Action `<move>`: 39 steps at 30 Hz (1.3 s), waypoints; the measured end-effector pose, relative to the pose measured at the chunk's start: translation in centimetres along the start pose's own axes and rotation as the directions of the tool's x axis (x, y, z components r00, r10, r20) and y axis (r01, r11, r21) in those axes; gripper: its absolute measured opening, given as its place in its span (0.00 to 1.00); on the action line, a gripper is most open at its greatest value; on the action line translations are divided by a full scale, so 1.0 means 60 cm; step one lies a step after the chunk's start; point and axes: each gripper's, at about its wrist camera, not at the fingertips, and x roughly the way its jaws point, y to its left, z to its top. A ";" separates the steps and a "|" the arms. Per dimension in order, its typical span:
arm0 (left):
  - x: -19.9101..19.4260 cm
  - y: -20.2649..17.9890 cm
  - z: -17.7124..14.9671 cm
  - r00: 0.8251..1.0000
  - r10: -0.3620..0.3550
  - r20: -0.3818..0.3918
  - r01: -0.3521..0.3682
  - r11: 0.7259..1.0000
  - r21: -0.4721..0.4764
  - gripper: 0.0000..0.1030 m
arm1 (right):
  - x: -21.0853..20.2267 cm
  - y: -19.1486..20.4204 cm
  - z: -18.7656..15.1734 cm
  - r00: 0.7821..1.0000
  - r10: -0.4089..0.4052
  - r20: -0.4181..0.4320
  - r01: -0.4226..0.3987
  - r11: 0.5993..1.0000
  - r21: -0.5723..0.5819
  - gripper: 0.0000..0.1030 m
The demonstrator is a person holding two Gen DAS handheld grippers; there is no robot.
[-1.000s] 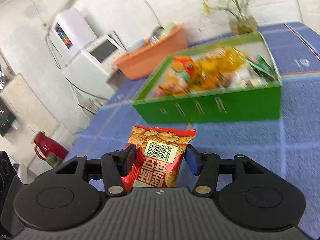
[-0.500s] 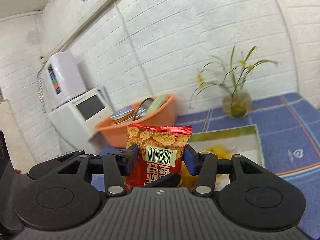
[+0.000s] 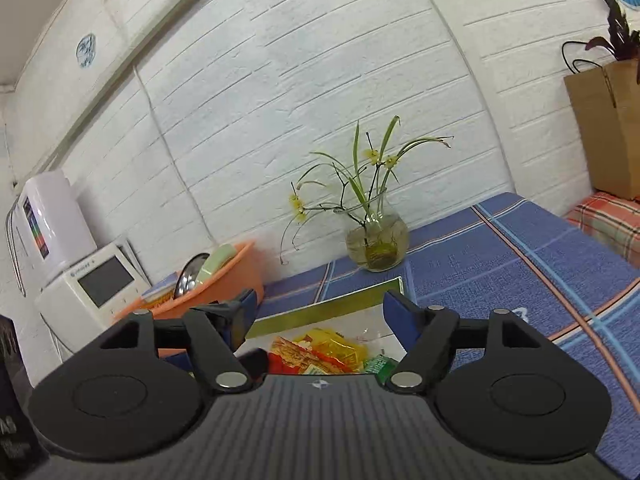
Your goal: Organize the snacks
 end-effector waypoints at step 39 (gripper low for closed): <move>-0.304 -0.052 -0.214 0.932 0.310 -0.185 -0.310 0.950 0.033 0.90 | -0.346 0.095 -0.191 0.971 -0.239 0.000 0.237 0.961 -0.146 1.00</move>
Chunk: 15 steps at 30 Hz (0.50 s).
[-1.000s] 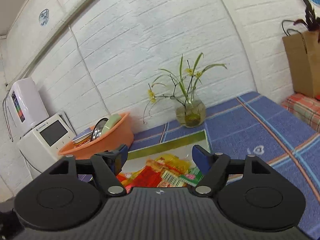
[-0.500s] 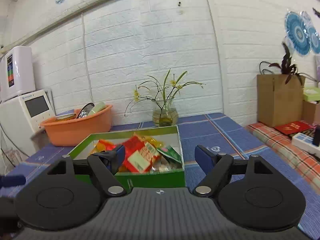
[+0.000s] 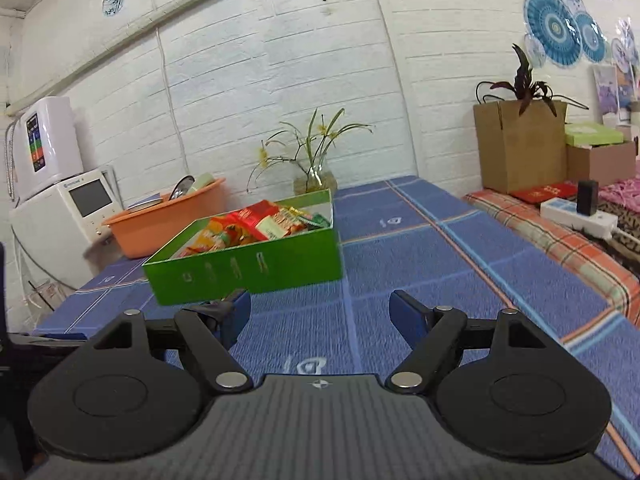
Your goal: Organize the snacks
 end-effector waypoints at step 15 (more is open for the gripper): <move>-0.025 -0.017 -0.018 0.999 0.014 0.030 -0.016 0.998 0.063 0.90 | -0.007 0.014 -0.028 0.998 -0.054 -0.020 0.053 0.997 -0.054 1.00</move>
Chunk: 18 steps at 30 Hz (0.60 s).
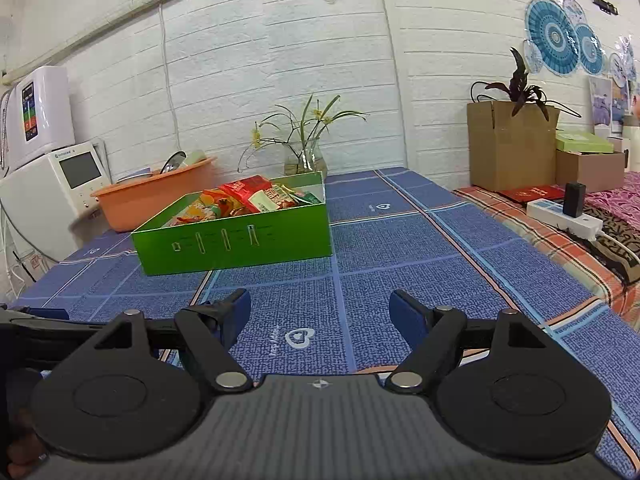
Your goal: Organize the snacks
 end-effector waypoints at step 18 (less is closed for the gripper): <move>0.005 -0.001 -0.004 0.999 -0.045 -0.023 0.045 0.999 -0.031 0.90 | 0.003 0.004 -0.001 1.000 0.005 -0.018 -0.006 1.000 -0.018 1.00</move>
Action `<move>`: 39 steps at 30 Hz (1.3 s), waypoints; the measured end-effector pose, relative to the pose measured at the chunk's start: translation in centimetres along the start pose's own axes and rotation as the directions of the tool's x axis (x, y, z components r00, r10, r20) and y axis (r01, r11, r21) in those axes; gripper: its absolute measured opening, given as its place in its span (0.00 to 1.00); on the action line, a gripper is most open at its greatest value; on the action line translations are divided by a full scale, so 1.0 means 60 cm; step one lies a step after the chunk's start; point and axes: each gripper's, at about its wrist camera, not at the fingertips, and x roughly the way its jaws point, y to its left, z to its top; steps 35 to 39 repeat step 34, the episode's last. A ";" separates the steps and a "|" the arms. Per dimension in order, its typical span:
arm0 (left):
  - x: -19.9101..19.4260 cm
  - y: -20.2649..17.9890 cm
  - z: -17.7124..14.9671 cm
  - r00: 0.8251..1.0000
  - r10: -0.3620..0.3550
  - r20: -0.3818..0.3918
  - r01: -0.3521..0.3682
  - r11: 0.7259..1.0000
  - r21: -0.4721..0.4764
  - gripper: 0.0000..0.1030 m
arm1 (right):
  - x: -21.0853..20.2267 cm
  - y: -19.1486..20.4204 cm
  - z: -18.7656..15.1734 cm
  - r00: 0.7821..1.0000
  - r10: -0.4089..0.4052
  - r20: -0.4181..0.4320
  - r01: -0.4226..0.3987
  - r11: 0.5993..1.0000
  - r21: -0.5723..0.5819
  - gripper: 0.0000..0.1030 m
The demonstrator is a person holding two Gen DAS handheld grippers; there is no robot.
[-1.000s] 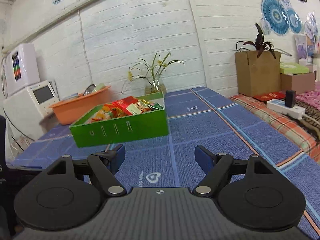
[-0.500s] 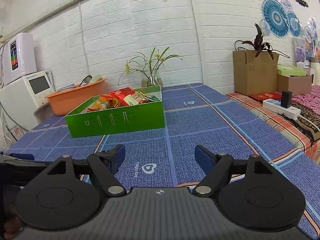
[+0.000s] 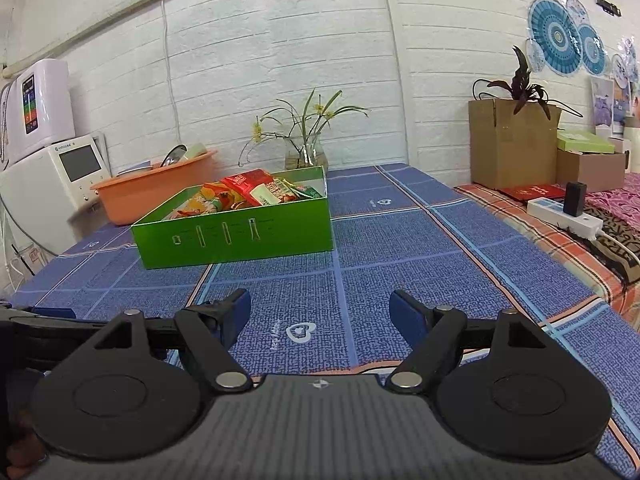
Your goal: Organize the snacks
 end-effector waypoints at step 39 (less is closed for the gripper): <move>-0.008 0.012 -0.005 1.000 -0.028 0.002 0.028 0.998 -0.052 0.90 | -0.001 0.010 0.004 1.000 0.002 0.003 -0.002 1.000 -0.016 1.00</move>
